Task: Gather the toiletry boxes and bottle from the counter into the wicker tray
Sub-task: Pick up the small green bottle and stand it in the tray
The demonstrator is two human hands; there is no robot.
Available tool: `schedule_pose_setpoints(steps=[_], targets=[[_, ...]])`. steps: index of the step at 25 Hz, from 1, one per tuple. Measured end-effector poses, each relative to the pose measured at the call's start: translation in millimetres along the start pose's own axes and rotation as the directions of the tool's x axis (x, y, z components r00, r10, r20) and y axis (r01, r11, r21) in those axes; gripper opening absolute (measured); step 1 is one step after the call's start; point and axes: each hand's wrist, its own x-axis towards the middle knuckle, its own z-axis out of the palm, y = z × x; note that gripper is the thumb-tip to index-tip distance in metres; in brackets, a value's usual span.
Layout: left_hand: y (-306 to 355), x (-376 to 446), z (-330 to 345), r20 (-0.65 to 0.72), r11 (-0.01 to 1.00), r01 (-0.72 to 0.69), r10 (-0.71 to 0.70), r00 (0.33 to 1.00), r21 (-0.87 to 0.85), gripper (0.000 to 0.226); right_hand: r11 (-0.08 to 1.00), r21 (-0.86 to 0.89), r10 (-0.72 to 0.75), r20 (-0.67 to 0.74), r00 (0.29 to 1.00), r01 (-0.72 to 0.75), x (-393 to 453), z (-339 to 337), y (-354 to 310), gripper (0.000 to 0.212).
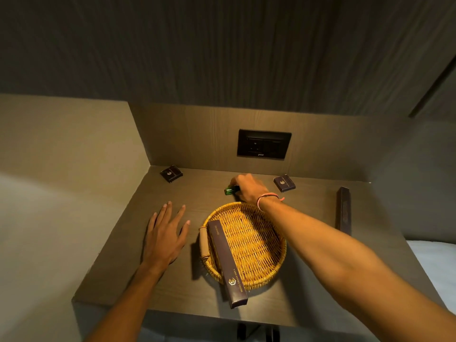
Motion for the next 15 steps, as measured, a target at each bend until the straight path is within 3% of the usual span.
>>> schedule_pose_setpoints(steps=[3, 8, 12, 15], targets=[[0.9, -0.2, -0.5, 0.000, 1.000, 0.004, -0.004, 1.000, 0.002, 0.064, 0.997, 0.074, -0.030, -0.084, 0.996, 0.036, -9.3, -6.5, 1.6, 0.035], [4.6, -1.3, -0.8, -0.014, 1.000, 0.000, 0.000, 1.000, 0.002, 0.063, 0.941, 0.237, -0.197, -0.204, 0.959, 0.243, -44.9, -35.6, -1.9, 0.029], [3.8, -0.1, 0.4, -0.013, 1.000, 0.002, -0.002, 1.000, 0.011, 0.062, 0.931, 0.152, -0.324, -0.077, 0.943, 0.332, -60.3, -39.1, -9.0, 0.026], [3.4, 0.2, 1.8, 0.000, 1.000, 0.005, -0.005, 1.000, 0.018, 0.061, 0.947, 0.049, -0.316, -0.002, 0.949, 0.316, -62.3, -24.4, -15.6, 0.027]])
